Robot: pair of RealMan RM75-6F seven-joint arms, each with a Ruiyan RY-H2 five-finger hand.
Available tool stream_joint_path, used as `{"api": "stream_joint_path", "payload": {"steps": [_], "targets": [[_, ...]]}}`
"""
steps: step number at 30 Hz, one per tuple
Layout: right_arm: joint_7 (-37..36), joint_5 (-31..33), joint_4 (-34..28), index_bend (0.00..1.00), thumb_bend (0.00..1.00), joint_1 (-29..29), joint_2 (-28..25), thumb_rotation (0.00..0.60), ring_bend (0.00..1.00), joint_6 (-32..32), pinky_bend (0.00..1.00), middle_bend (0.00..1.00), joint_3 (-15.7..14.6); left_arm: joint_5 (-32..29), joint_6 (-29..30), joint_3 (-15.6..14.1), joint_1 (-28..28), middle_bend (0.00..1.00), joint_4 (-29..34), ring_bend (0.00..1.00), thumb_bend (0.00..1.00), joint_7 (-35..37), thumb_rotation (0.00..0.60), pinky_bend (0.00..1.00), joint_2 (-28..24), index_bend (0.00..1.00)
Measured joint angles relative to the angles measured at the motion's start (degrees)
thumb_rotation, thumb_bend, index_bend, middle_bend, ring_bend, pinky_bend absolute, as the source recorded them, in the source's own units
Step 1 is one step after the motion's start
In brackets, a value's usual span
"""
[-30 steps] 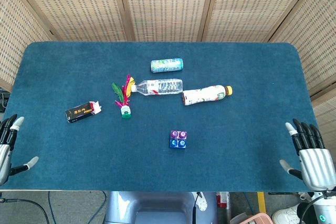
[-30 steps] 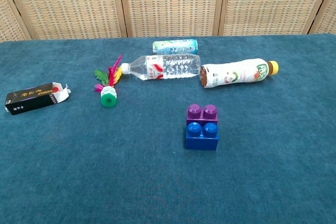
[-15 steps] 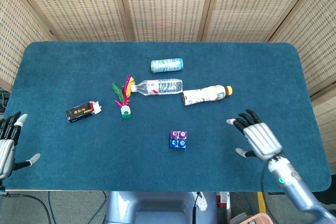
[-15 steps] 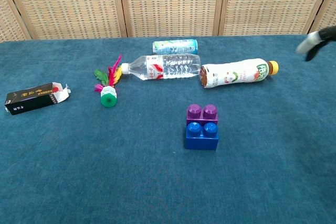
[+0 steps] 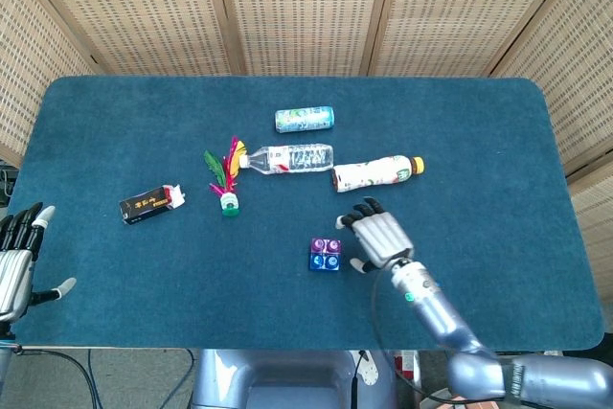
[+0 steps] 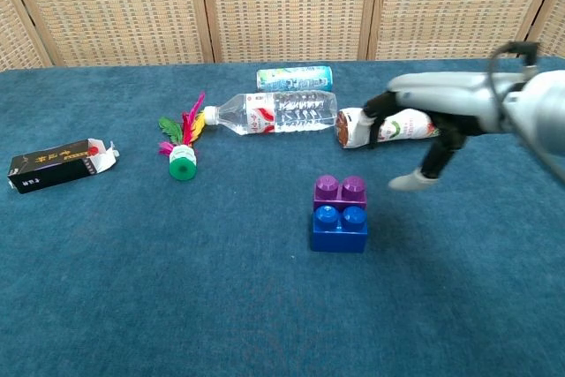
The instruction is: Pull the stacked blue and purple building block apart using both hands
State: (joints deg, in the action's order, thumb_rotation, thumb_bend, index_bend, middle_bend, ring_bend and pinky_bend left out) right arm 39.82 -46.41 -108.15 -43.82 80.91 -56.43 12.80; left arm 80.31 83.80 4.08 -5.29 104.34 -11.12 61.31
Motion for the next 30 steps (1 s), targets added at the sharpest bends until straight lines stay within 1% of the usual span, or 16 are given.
{"api": "stream_joint_path", "payload": {"steps": [4, 12, 16, 25, 28, 30], "targets": [[3.2, 4.6, 0.3, 0.30, 0.26, -3.6, 4.2, 0.600, 0.13, -2.9, 0.03, 0.32, 0.5, 0.1, 0.0, -0.1, 0.0, 0.00, 0.0, 0.00, 0.05, 0.2, 0.600, 0.00, -0.1, 0.00], [7.0, 11.2, 3.4, 0.31, 0.27, -8.2, 9.2, 0.600, 0.14, -5.5, 0.03, 0.33, 0.9, -0.1, -0.2, 0.0, -0.1, 0.00, -0.1, 0.00, 0.05, 1.1, 0.600, 0.00, -0.4, 0.00], [7.9, 13.2, 5.1, 0.31, 0.27, -9.5, 10.3, 0.600, 0.14, -6.3, 0.03, 0.33, 0.7, -0.4, -0.4, 0.1, -0.2, 0.00, -0.2, 0.00, 0.05, 1.6, 0.600, 0.00, -0.6, 0.00], [7.8, 15.8, 6.6, 0.33, 0.27, -10.8, 10.7, 0.600, 0.14, -6.2, 0.03, 0.36, -0.4, -0.8, -0.8, 0.1, -0.5, 0.00, 0.0, 0.00, 0.05, 1.9, 0.600, 0.00, -0.8, 0.00], [7.2, 15.8, 7.6, 0.34, 0.28, -11.0, 11.0, 0.600, 0.16, -6.0, 0.04, 0.39, -0.7, -0.9, -0.9, 0.1, -0.5, 0.00, 0.0, 0.00, 0.05, 2.0, 0.600, 0.00, -0.9, 0.00], [6.6, 15.6, 8.5, 0.39, 0.28, -11.1, 11.2, 0.600, 0.18, -5.8, 0.04, 0.44, -0.8, -1.1, -1.0, 0.1, -0.5, 0.00, 0.0, 0.00, 0.05, 2.1, 0.600, 0.00, -0.9, 0.00]]}}
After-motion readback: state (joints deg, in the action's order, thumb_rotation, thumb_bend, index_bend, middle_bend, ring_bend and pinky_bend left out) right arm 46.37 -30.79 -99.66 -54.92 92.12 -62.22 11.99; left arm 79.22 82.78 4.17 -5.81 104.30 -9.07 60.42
